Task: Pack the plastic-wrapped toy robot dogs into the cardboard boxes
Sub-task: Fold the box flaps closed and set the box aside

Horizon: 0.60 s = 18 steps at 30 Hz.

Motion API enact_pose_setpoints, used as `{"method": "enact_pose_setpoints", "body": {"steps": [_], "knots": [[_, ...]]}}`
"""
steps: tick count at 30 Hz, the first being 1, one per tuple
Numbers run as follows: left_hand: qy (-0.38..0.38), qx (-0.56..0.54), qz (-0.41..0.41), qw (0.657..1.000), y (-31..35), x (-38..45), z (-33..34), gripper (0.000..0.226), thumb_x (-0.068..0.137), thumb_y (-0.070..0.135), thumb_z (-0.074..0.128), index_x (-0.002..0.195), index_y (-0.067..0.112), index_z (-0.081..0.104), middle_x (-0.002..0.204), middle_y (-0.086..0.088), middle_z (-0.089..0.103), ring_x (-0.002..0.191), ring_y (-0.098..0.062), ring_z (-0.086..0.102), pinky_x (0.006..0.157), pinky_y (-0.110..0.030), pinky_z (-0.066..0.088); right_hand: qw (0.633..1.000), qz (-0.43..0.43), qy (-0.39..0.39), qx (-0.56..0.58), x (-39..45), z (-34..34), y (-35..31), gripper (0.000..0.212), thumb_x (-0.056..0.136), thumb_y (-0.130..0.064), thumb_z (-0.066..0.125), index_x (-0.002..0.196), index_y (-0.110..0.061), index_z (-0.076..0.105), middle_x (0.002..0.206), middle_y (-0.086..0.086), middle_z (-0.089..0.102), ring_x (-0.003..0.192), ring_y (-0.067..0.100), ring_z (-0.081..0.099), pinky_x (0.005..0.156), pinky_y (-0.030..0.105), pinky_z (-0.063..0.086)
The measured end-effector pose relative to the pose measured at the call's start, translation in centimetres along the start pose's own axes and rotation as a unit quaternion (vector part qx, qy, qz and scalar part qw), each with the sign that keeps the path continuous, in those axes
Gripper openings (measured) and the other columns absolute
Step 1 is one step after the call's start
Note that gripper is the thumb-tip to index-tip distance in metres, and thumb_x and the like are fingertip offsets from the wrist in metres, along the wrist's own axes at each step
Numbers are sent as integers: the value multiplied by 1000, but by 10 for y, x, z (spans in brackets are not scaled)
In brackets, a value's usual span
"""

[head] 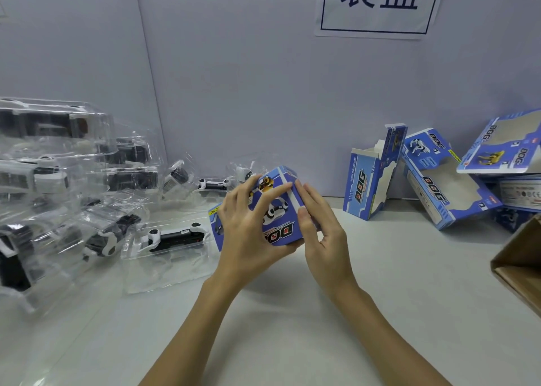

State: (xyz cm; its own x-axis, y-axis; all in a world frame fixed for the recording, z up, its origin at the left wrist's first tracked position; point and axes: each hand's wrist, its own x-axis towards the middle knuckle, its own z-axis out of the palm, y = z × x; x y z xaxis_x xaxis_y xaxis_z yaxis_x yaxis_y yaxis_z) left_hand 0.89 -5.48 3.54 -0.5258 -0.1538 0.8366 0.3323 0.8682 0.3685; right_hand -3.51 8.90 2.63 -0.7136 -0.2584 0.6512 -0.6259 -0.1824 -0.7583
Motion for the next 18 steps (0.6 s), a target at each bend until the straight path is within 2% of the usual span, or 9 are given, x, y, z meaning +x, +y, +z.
{"method": "enact_pose_setpoints", "body": {"steps": [5,8,11,13,16,18], "knots": [[-4,15,6,1000,-1,0,-1,85,69,60,83,144,45,46,158,-4,38,145,-29,38,112,-60,33,999,-11,-12,-45,-3,1,4,50,103,-36,50,153,-38,44,161,-15,37,145,4,42,87,23,61],[-10,20,15,1000,-3,-1,-1,88,69,60,84,146,47,43,159,-4,36,145,-28,37,113,-61,32,992,-45,-30,-112,-4,-3,7,60,102,-37,56,159,-33,37,165,-10,32,146,11,43,91,26,61],[-8,16,20,1000,-3,-1,-2,88,68,58,86,145,49,42,159,-4,36,143,-28,37,110,-61,36,984,-75,-38,-156,-4,-5,7,61,105,-40,52,162,-29,32,168,-8,28,150,15,38,96,31,60],[-5,6,20,1000,-2,-1,-1,83,68,57,84,141,47,46,158,-5,38,143,-29,38,108,-61,38,987,-79,-39,-134,-5,-4,5,55,109,-34,44,162,-29,32,168,-8,30,154,18,31,101,37,59],[-2,-7,9,1000,1,-1,0,71,69,59,80,132,44,51,157,-7,39,144,-31,39,108,-61,36,998,-34,-36,-38,-4,0,1,51,108,-33,42,158,-35,37,165,-8,37,154,20,31,100,37,59],[-2,-8,4,1000,2,-1,1,67,70,58,78,129,43,51,157,-8,39,144,-31,38,108,-61,36,998,-28,-36,-35,-2,0,-1,50,107,-32,43,157,-33,39,164,-7,38,154,20,31,100,38,59]]}}
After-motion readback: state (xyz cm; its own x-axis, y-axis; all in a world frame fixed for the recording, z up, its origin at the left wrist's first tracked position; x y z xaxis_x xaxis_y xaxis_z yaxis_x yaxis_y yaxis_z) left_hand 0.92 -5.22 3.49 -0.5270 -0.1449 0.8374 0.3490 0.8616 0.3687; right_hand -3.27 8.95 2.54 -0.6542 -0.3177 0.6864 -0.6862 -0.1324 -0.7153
